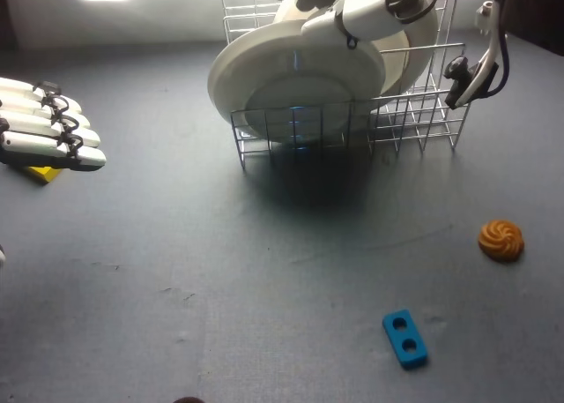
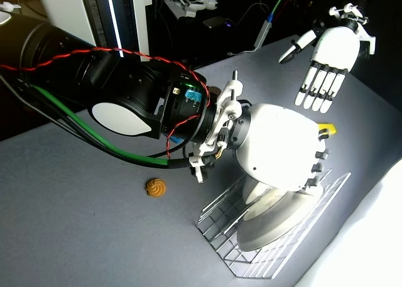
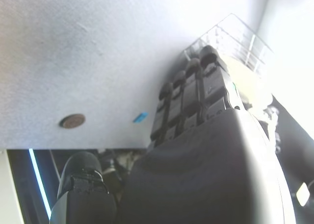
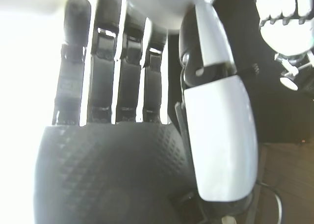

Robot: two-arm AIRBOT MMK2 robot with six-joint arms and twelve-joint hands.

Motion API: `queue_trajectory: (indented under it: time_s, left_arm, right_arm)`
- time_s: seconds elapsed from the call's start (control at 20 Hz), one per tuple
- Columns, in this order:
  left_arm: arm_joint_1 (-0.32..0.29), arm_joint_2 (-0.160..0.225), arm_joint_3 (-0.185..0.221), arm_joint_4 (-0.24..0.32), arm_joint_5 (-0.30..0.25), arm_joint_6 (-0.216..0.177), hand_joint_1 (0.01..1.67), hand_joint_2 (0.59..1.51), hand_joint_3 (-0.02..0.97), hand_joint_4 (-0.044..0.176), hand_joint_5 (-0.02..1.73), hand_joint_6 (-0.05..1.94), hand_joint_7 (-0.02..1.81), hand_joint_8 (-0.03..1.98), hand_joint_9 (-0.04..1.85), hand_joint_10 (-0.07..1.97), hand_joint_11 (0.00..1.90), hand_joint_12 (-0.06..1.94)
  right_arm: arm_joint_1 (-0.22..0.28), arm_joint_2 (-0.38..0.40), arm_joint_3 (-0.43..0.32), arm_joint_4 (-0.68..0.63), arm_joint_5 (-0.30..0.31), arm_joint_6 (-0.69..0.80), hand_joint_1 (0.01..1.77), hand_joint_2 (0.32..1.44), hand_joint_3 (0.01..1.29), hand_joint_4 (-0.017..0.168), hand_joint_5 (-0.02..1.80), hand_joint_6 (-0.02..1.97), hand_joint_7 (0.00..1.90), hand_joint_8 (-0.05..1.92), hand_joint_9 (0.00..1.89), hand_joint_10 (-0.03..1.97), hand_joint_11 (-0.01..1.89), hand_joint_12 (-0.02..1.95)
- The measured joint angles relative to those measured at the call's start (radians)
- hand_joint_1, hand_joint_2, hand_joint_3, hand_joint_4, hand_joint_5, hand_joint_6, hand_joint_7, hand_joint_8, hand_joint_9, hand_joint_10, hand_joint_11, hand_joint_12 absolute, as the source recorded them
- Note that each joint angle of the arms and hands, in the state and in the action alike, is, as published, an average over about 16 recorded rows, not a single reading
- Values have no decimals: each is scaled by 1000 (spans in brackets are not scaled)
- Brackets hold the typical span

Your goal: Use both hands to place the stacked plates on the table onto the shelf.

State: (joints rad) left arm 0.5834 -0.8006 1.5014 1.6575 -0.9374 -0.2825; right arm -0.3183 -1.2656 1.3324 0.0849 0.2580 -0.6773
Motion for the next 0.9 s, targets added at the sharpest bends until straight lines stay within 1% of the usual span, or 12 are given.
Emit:
queue_trajectory:
  time_s: [0.2, 0.3, 0.4, 0.55, 0.7, 0.8, 0.9]
  left_arm:
    - [-13, 1, -15, -2, -16, 4, 13, 1074, 17, 0, 28, 17, 36, 6, 32, 15, 20, 91]
    - [-23, 2, -26, -5, -28, 8, 13, 1074, 17, 0, 27, 18, 35, 5, 32, 16, 20, 86]
    - [-35, 4, -40, -8, -44, 13, 14, 1075, 17, 0, 27, 18, 35, 5, 33, 16, 20, 83]
    - [-60, 8, -64, -14, -74, 22, 14, 1083, 17, 0, 31, 18, 40, 5, 37, 15, 21, 97]
    - [-90, 13, -91, -19, -110, 32, 14, 1096, 17, 0, 45, 17, 59, 5, 55, 16, 23, 128]
    - [-110, 18, -109, -21, -135, 38, 14, 1105, 17, 0, 69, 17, 93, 6, 86, 16, 35, 156]
    - [-129, 22, -124, -19, -158, 43, 14, 1119, 17, 0, 124, 17, 167, 7, 149, 16, 70, 190]
  right_arm:
    - [19, 31, -24, -5, 11, -14, 1088, 1094, 11, -2, 820, 240, 965, 81, 909, 284, 503, 1272]
    - [29, 57, -49, -9, 17, -36, 1079, 1102, 11, -1, 832, 119, 969, 39, 912, 257, 491, 1254]
    - [39, 89, -82, -14, 20, -60, 1066, 1104, 11, -1, 842, 48, 970, 32, 911, 240, 479, 1245]
    - [53, 150, -141, -19, 23, -99, 1036, 1102, 10, -1, 843, 41, 966, 23, 905, 235, 464, 1243]
    - [63, 227, -213, -16, 30, -145, 991, 1102, 10, -1, 837, 42, 957, 14, 894, 232, 445, 1242]
    - [63, 285, -266, -13, 36, -183, 950, 1104, 10, -1, 831, 40, 950, 12, 883, 239, 436, 1243]
    - [57, 342, -321, -5, 43, -234, 889, 1111, 10, -1, 830, 36, 950, 13, 868, 267, 429, 1257]
